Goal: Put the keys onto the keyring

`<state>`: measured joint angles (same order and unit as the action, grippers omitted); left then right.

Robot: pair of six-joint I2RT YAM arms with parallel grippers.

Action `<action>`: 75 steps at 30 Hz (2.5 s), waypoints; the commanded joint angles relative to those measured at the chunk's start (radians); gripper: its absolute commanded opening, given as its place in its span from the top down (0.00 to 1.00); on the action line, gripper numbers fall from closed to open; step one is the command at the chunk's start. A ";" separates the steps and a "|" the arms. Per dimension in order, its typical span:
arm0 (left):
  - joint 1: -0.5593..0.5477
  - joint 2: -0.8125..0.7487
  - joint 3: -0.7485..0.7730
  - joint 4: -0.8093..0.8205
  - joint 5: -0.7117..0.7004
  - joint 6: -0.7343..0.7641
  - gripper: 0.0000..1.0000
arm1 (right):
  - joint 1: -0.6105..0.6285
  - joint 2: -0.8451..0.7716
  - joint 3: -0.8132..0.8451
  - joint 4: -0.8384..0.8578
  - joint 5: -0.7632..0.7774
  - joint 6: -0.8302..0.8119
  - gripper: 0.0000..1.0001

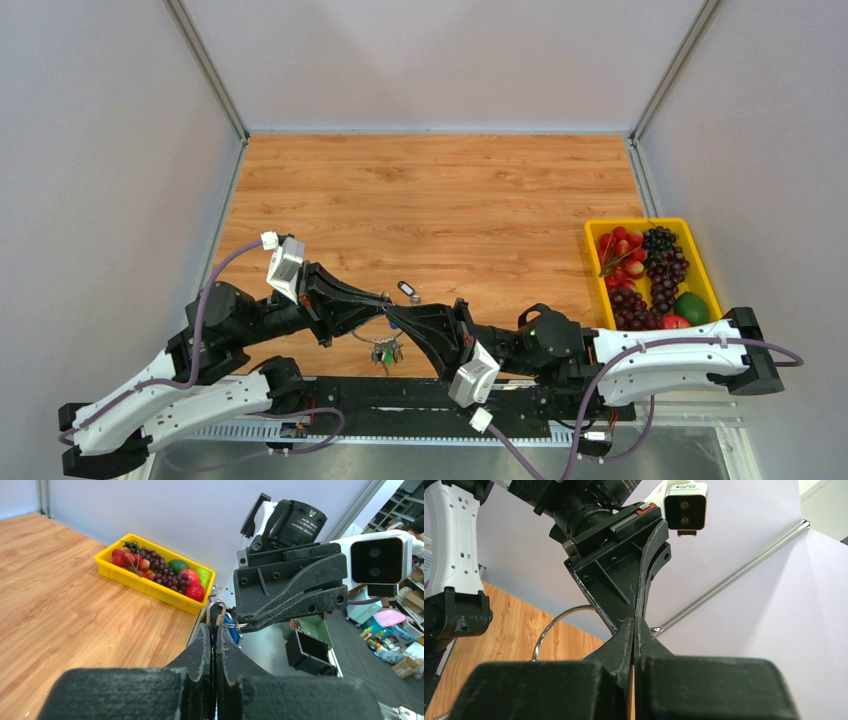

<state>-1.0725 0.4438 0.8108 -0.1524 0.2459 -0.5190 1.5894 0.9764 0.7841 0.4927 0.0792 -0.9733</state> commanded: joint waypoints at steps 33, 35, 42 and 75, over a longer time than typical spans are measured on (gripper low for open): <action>0.002 -0.015 0.032 0.062 0.098 -0.013 1.00 | 0.011 -0.008 0.023 0.124 0.037 -0.085 1.00; 0.002 -0.013 0.033 0.062 0.101 -0.012 1.00 | 0.013 -0.011 0.023 0.125 0.037 -0.086 1.00; 0.002 -0.008 0.030 0.061 0.114 -0.009 1.00 | 0.017 -0.013 0.030 0.130 0.039 -0.098 1.00; 0.002 -0.004 -0.013 0.228 0.264 -0.043 1.00 | -0.008 -0.017 0.036 0.036 0.297 0.111 0.62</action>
<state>-1.0660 0.4553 0.7853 -0.0769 0.4255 -0.5270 1.6001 0.9878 0.8013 0.5583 0.2543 -0.9092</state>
